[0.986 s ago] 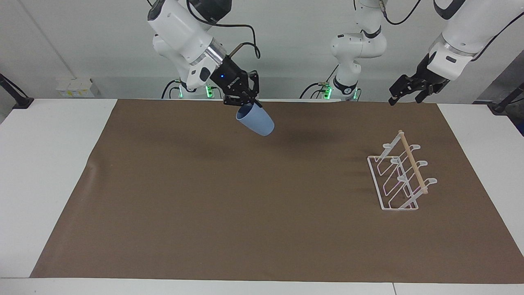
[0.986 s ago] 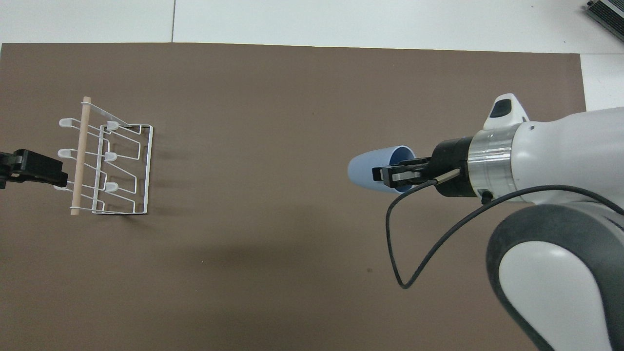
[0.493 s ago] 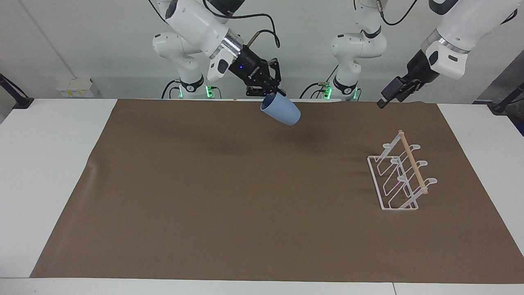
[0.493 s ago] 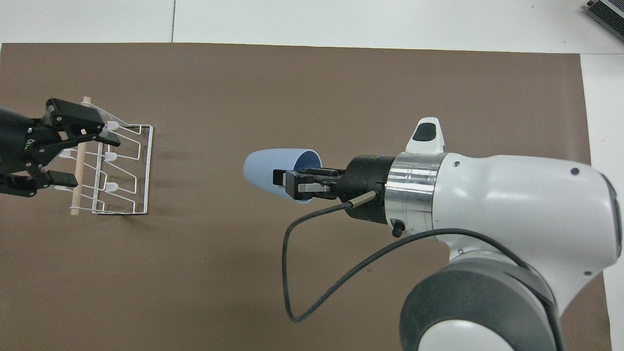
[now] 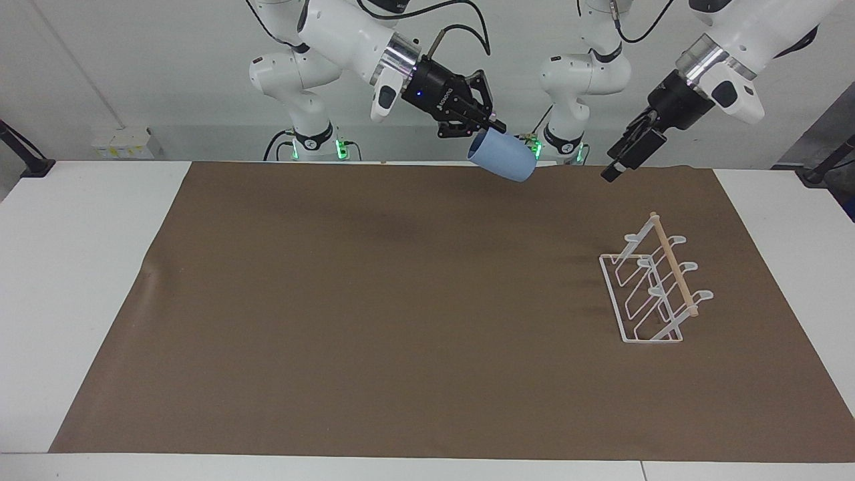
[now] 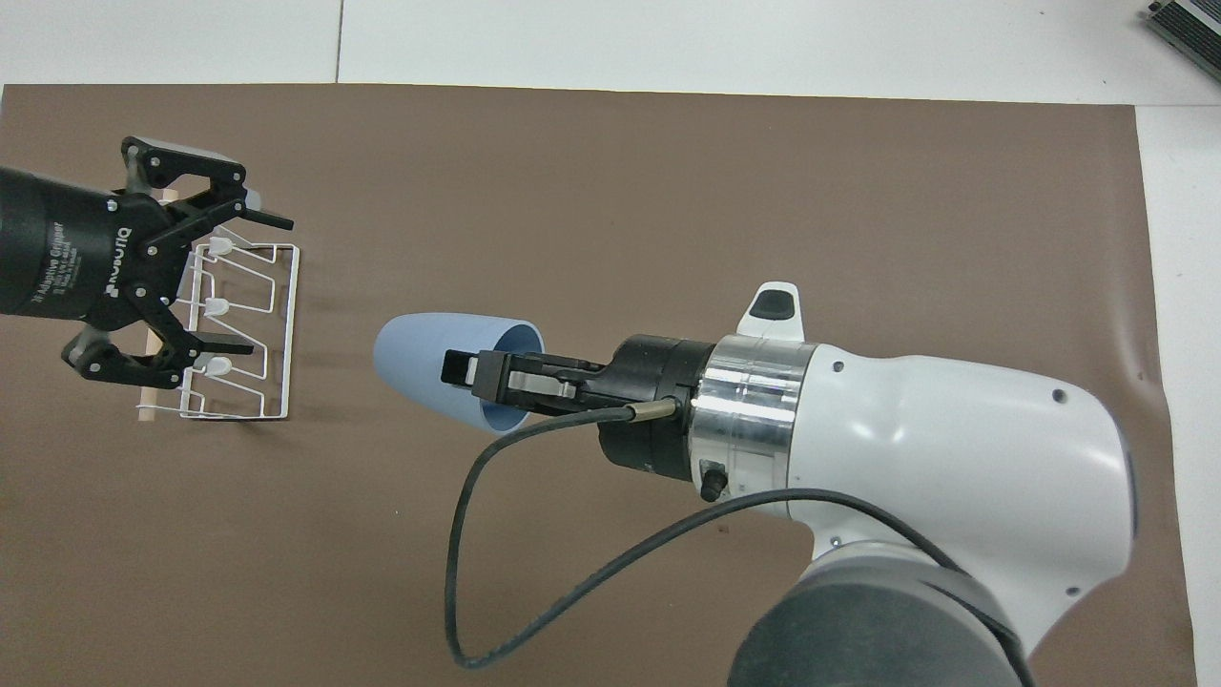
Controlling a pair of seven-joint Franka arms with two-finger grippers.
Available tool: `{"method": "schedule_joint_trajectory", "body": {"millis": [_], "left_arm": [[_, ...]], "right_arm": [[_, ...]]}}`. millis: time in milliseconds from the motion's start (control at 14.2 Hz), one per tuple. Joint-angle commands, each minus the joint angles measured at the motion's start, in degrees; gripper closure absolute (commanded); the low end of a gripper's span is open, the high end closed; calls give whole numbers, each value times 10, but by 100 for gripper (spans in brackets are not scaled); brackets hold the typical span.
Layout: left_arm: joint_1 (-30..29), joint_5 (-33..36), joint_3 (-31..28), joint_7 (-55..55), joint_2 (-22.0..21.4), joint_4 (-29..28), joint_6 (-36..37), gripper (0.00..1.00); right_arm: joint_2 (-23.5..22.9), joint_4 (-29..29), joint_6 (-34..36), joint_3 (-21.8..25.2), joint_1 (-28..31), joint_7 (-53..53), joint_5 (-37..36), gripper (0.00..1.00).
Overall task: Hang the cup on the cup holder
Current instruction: 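Close the left gripper around the cup body while the right gripper holds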
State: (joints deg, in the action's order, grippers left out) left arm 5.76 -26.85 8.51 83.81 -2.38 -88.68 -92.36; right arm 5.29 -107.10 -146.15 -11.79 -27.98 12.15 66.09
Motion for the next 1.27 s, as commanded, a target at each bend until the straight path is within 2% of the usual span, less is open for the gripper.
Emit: {"method": "schedule_joint_trajectory", "body": {"millis": [0, 423, 493, 563, 634, 1056, 1127, 1197], "left_arm": [[26, -7, -6, 51, -7, 1, 44, 0], [55, 13, -4, 120, -29, -42, 9, 0], [54, 13, -4, 134, -28, -42, 4, 45], [51, 13, -4, 137, -28, -42, 2, 97], [49, 13, -4, 133, -28, -41, 0, 100], [44, 23, -7, 134, -25, -36, -12, 100], [44, 27, -8, 130, -25, -35, -12, 100], [44, 27, -10, 128, -27, -35, -12, 100]], "right_arm": [[-4, 3, -13, 0, -3, 7, 14, 100], [-4, 3, -13, 0, -3, 7, 12, 100], [-4, 3, -13, 0, -3, 7, 12, 100], [-4, 3, -13, 0, -2, 7, 12, 100], [-4, 3, -13, 0, -2, 7, 12, 100], [-4, 1, -12, 0, -2, 9, 13, 100], [-4, 1, -12, 0, -2, 12, 13, 66], [-3, 1, -12, 0, -2, 12, 13, 38]]}}
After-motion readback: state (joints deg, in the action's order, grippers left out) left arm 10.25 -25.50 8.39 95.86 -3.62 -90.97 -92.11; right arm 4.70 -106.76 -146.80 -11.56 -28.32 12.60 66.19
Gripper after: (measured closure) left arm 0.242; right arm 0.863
